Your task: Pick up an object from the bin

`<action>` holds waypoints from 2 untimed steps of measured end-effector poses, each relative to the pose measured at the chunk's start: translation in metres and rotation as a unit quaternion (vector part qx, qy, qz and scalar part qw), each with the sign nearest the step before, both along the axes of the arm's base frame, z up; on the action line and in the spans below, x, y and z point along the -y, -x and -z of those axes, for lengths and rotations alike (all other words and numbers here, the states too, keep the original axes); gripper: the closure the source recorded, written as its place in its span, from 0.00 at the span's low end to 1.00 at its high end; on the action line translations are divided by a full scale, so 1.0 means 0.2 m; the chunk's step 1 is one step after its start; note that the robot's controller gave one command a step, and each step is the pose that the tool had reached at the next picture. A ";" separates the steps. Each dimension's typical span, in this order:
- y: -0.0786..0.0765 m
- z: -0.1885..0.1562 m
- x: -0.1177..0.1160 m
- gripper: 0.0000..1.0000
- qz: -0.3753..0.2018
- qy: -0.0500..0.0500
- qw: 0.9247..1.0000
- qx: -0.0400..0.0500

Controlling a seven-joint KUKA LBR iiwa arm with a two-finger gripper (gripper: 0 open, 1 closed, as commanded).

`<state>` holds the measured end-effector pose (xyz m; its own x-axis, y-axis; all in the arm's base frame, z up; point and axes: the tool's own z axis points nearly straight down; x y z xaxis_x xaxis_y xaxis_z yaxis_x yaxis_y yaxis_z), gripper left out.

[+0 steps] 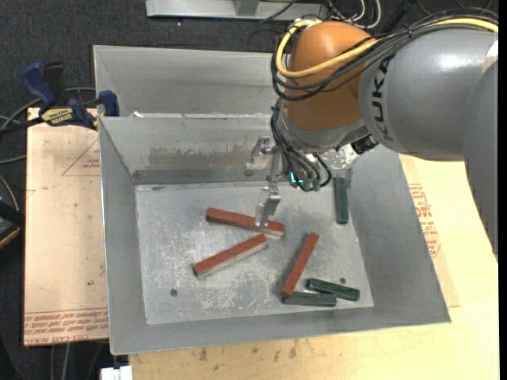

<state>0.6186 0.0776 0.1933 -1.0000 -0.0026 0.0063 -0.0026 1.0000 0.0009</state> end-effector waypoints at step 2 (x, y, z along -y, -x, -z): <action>0.06 0.54 0.02 1.00 -0.008 -0.002 1.000 0.015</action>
Offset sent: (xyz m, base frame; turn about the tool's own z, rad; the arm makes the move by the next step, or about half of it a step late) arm -0.0189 -0.0066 -0.1171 -0.0182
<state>0.6070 0.0734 0.0855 -0.9996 -0.0191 -0.0228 -0.0192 0.9998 0.0055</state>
